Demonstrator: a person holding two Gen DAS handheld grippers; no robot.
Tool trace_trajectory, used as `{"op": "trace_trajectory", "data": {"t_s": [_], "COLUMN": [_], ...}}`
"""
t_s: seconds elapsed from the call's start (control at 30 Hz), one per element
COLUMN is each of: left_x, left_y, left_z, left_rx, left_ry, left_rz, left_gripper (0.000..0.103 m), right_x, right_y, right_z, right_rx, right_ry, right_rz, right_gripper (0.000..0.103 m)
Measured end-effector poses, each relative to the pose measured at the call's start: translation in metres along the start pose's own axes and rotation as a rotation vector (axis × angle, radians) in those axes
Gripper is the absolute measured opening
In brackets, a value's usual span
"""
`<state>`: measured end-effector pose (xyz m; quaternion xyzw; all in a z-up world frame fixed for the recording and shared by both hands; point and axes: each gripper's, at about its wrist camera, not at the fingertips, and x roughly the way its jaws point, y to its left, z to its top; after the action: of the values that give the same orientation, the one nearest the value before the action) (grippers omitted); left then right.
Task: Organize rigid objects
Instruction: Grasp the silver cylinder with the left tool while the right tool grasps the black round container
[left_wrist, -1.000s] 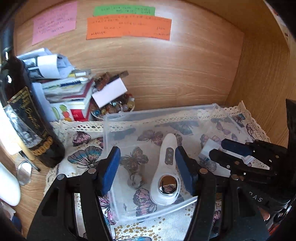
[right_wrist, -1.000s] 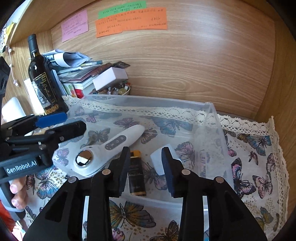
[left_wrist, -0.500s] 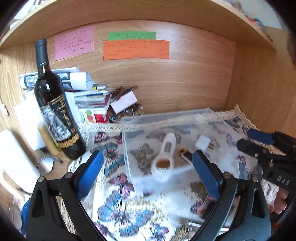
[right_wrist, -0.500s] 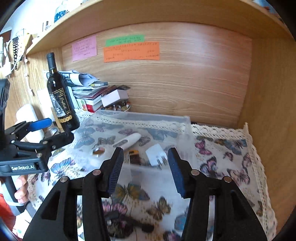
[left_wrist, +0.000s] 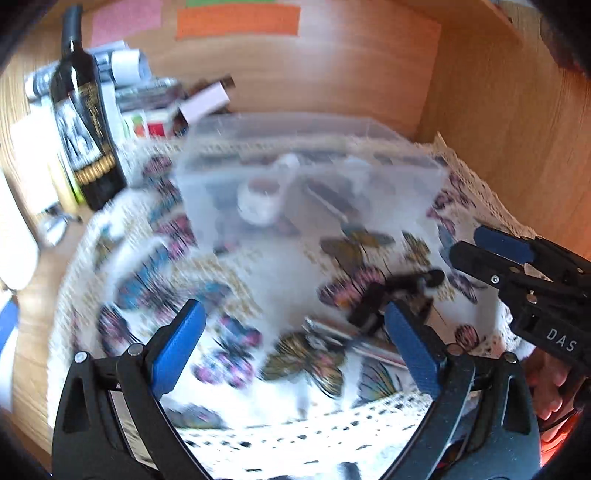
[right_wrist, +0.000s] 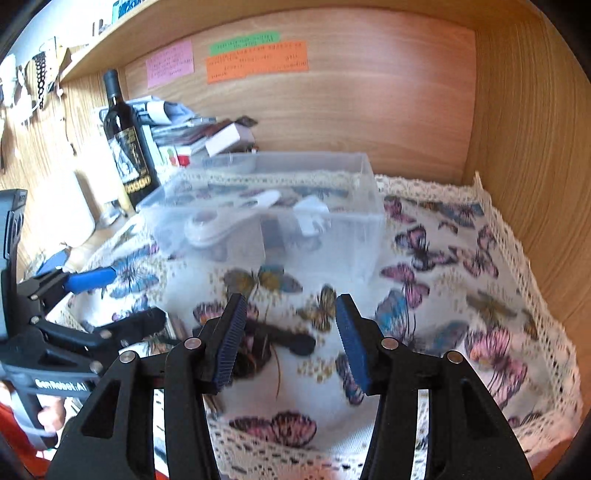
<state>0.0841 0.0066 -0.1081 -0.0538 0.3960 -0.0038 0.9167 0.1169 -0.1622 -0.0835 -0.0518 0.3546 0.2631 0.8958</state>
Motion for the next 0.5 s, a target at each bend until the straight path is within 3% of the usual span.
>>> {"op": "trace_trajectory", "data": {"t_s": [0.17,0.5], "left_x": [0.015,0.008], "left_y": [-0.018,0.001], "left_z": [-0.012,-0.027], "left_rx": [0.011,0.001], "left_ry": [0.022,0.038], "left_rz": [0.004,-0.027], "left_gripper": [0.098,0.063], "right_x": [-0.001,0.015], "right_y": [-0.003,0.022], "right_z": [-0.008,-0.016], "right_rx": [0.015,-0.019], "right_ry": [0.02,0.069], "right_rz": [0.013,0.079], "right_gripper": [0.047,0.047]}}
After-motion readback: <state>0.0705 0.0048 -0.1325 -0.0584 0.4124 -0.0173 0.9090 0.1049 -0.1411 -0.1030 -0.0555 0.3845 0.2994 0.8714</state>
